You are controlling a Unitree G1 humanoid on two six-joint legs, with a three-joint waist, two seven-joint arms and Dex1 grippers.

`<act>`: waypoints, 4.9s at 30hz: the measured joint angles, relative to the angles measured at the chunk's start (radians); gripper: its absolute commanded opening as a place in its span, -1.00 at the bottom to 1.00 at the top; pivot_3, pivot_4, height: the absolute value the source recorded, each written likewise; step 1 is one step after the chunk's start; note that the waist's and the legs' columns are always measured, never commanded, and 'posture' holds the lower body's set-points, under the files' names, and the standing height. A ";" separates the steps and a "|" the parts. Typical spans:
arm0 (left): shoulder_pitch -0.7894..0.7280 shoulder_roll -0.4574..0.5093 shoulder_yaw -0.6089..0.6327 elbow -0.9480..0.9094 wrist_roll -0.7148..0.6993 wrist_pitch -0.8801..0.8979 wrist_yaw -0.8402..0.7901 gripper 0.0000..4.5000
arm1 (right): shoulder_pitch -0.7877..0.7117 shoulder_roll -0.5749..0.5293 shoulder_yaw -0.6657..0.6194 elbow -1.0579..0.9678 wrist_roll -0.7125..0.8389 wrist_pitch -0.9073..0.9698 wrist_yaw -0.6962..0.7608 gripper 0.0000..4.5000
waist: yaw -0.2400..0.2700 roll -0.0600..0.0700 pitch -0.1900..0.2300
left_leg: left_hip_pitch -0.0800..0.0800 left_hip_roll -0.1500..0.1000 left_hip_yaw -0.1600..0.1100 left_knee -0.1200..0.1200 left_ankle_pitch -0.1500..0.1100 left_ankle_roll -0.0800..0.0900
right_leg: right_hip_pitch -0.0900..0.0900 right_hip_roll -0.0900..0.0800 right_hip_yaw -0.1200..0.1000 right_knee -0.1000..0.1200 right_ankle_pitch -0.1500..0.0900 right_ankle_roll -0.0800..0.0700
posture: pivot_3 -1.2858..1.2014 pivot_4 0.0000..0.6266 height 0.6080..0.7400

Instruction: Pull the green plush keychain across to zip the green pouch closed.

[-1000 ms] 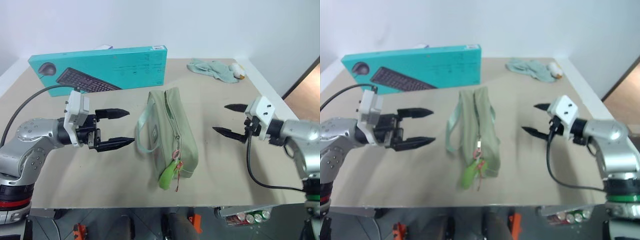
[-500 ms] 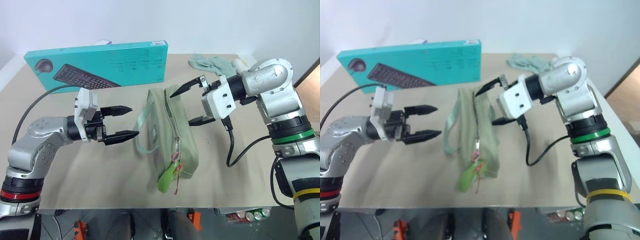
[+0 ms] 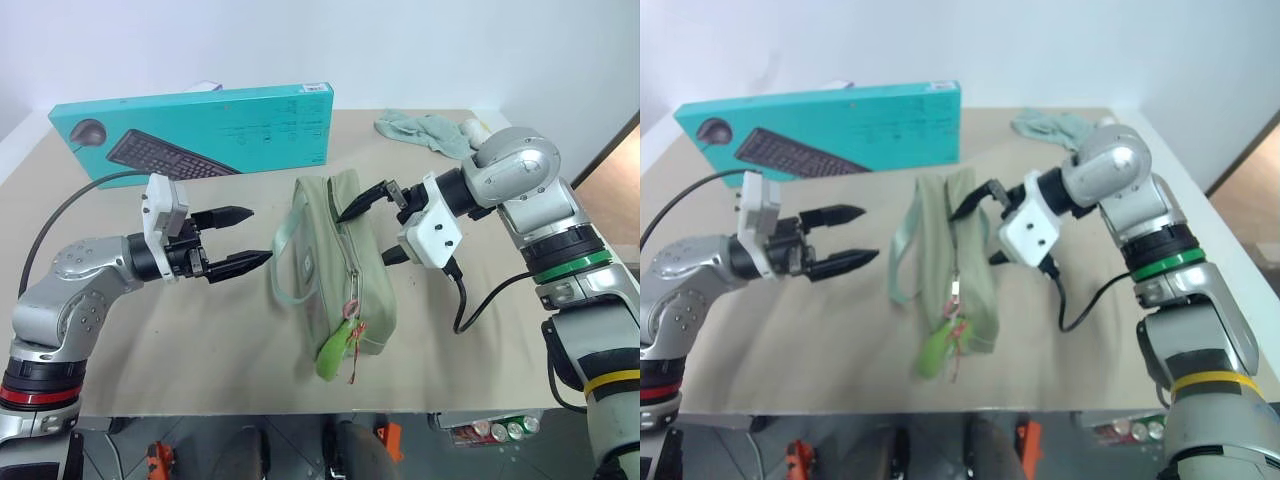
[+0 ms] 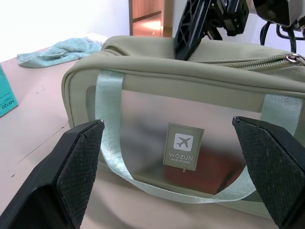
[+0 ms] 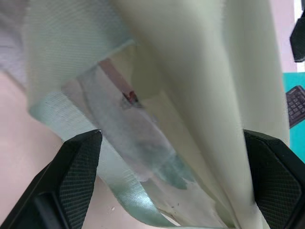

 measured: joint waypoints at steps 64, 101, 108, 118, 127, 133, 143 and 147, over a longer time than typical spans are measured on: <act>-0.063 -0.055 -0.050 0.077 0.044 -0.005 -0.072 1.00 | 0.261 -0.155 -0.191 -0.493 -0.223 0.875 -0.372 -0.64 | -0.002 0.000 0.000 | 0.004 -0.001 0.003 0.005 0.003 -0.002 | -0.001 0.002 0.003 0.011 -0.001 0.002 | 0.03 -0.52 1.00; -0.068 -0.044 -0.054 -0.029 -0.050 0.132 -0.088 1.00 | 0.209 -0.190 -0.397 0.036 0.090 0.805 -0.193 0.54 | -0.005 -0.001 0.001 | 0.005 -0.002 0.009 0.006 0.003 -0.001 | -0.001 0.003 0.010 0.011 0.001 0.004 | 0.03 -0.52 1.00; -0.041 -0.042 -0.046 -0.056 -0.061 0.140 -0.058 1.00 | 0.045 -0.134 -0.336 0.346 -0.005 0.606 -0.144 0.54 | -0.005 -0.001 0.001 | 0.005 -0.002 0.011 0.005 0.002 0.000 | -0.002 0.003 0.012 0.010 0.001 0.004 | 0.03 -0.52 1.00; 0.008 -0.013 -0.027 -0.136 -0.130 0.181 -0.040 1.00 | -0.080 -0.114 -0.321 0.576 -0.080 0.486 -0.139 0.43 | -0.005 -0.001 0.001 | 0.006 -0.002 0.011 0.005 0.002 0.000 | -0.002 0.003 0.012 0.011 0.001 0.004 | 0.03 -0.52 1.00; 0.006 -0.013 -0.028 -0.146 -0.135 0.181 -0.025 1.00 | -0.080 -0.113 -0.324 0.583 -0.079 0.477 -0.134 -0.92 | -0.006 -0.001 0.001 | 0.006 -0.001 0.011 0.005 0.002 0.000 | -0.002 0.003 0.013 0.011 0.001 0.004 | 0.03 -0.52 1.00; 0.006 -0.009 -0.031 -0.145 -0.128 0.179 -0.028 1.00 | -0.059 -0.113 -0.341 0.577 -0.074 0.478 -0.134 -0.97 | -0.005 -0.001 0.001 | 0.006 -0.001 0.012 0.005 0.002 0.000 | -0.001 0.003 0.013 0.011 0.001 0.004 | 0.03 -0.52 1.00; -0.014 -0.007 -0.043 -0.116 -0.117 0.168 -0.040 1.00 | 0.256 -0.200 -0.435 0.013 0.033 0.812 -0.201 -0.97 | -0.001 -0.001 0.001 | 0.006 0.000 0.011 0.003 0.002 0.000 | -0.002 0.003 0.013 0.011 0.000 0.005 | 0.03 -0.52 1.00; -0.025 -0.006 -0.048 -0.097 -0.105 0.153 -0.053 1.00 | 0.406 -0.220 -0.470 -0.362 0.095 1.101 -0.285 -0.97 | -0.006 -0.001 0.001 | 0.007 0.000 0.011 0.003 0.002 -0.001 | -0.002 0.003 0.013 0.011 0.000 0.005 | 0.03 -0.52 1.00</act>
